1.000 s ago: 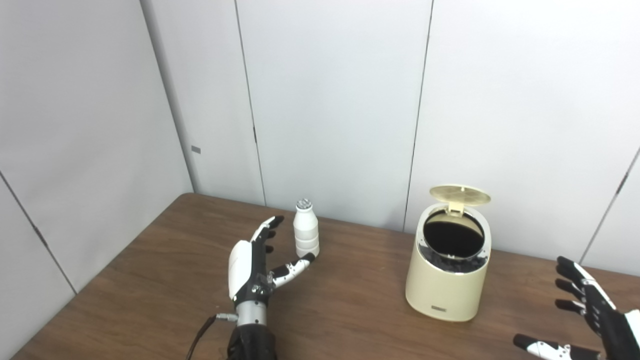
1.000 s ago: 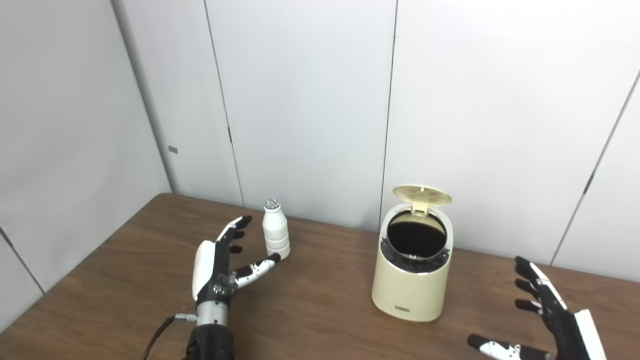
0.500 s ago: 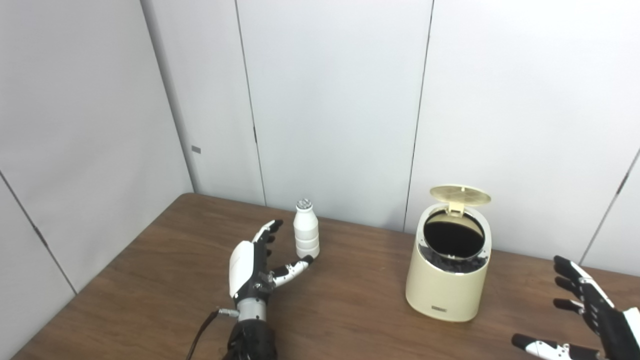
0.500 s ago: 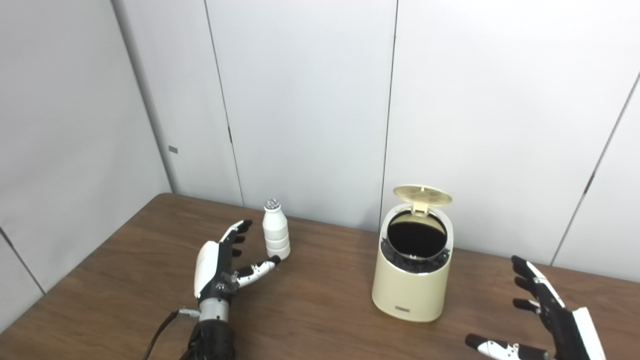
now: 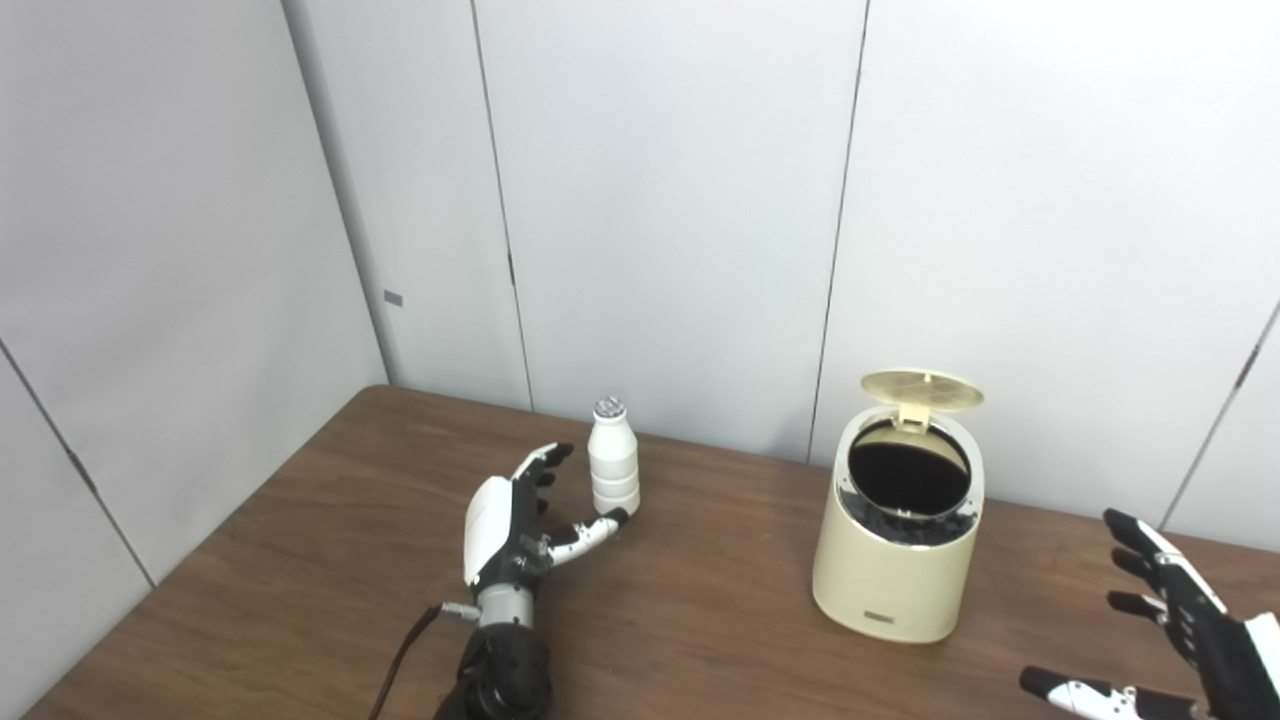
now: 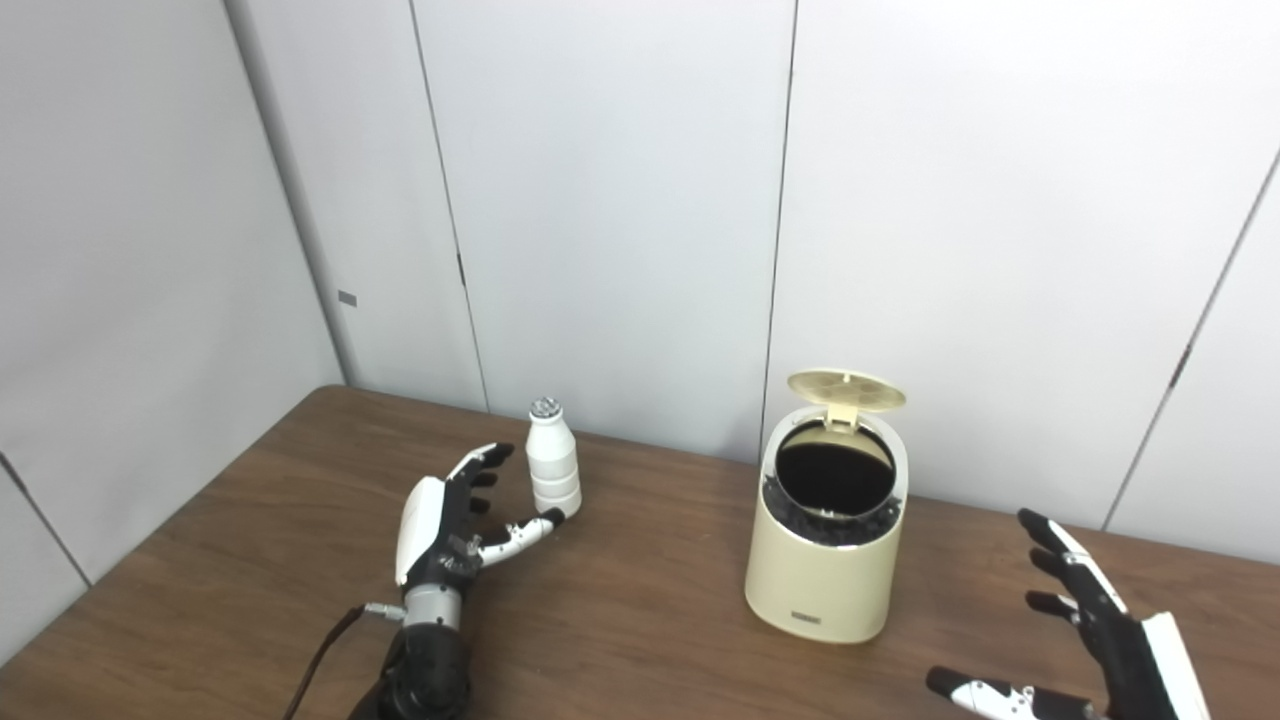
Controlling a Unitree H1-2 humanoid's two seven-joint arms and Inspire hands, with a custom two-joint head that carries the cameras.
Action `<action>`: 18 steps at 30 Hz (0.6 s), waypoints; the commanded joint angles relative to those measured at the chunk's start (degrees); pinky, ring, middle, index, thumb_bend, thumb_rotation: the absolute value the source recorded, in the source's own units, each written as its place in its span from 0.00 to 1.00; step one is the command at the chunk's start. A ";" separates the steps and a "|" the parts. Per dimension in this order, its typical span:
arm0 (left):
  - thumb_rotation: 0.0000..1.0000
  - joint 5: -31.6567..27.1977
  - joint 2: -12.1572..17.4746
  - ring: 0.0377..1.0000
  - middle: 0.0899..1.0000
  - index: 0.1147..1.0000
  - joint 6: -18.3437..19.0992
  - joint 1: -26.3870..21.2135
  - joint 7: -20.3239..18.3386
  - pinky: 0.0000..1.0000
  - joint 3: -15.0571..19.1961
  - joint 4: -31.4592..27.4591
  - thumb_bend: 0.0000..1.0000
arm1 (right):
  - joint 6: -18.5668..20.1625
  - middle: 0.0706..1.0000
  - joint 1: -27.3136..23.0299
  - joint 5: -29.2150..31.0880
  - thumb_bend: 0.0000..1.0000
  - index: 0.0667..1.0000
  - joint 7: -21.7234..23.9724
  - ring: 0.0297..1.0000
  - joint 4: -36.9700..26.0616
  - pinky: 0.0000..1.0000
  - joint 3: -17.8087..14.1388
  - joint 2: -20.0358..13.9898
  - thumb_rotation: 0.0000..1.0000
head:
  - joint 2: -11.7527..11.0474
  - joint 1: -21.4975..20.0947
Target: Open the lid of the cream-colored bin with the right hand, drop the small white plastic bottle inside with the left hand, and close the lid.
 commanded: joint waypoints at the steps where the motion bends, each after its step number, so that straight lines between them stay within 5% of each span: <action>1: 0.21 -0.52 1.15 0.76 0.81 0.81 -1.82 -2.94 0.23 0.67 -0.15 -0.22 0.79 | -0.43 0.90 -1.11 -0.34 0.75 0.86 -0.45 0.87 -2.29 0.75 -0.30 0.10 0.00 | 0.05 0.01; 18: 0.22 -1.44 1.09 0.74 0.80 0.83 -5.26 -5.24 2.12 0.66 -1.21 4.58 0.78 | -0.44 0.91 -0.72 -0.29 0.74 0.86 -0.18 0.89 -2.52 0.78 -0.30 -0.41 0.00 | 0.07 -0.42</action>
